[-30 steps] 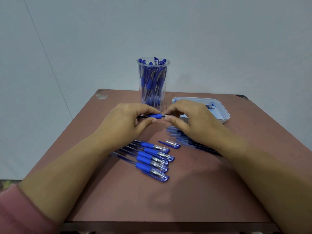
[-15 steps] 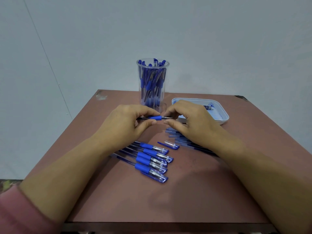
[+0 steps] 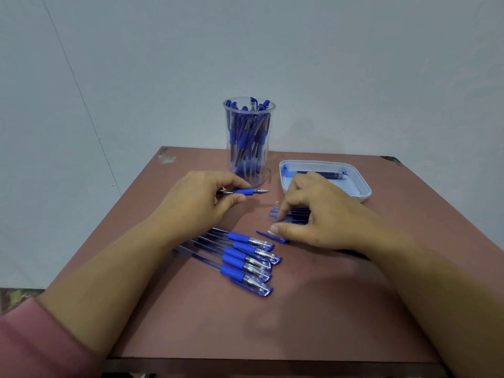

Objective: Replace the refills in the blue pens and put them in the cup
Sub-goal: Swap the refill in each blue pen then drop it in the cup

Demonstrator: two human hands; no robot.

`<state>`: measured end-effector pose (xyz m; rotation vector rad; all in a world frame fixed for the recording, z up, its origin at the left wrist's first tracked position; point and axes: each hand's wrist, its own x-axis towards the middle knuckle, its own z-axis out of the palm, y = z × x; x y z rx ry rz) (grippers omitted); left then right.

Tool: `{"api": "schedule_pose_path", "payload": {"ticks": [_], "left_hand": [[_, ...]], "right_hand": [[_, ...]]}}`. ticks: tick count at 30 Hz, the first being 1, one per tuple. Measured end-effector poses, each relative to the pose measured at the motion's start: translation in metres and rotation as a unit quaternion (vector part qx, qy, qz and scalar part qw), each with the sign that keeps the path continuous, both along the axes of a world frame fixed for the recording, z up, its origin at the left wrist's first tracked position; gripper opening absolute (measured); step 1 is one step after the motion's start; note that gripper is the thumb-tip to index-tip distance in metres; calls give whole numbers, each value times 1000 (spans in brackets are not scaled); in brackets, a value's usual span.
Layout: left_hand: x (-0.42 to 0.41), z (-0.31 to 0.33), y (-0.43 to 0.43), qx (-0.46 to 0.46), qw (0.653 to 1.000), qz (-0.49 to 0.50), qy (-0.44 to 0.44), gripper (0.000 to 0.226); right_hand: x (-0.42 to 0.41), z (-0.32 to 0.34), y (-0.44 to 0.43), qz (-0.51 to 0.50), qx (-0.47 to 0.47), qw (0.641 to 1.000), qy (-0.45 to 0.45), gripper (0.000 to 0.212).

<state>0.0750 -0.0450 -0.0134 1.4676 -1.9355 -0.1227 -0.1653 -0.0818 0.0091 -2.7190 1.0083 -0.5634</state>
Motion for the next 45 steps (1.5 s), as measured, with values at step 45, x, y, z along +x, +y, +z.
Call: {"api": "schedule_pose_path", "payload": {"ticks": [45], "left_hand": [[-15,13,38,-27,977,1,-213,77]], "right_hand": [[4,-4,-26,-70,83,937,-333,15]]}}
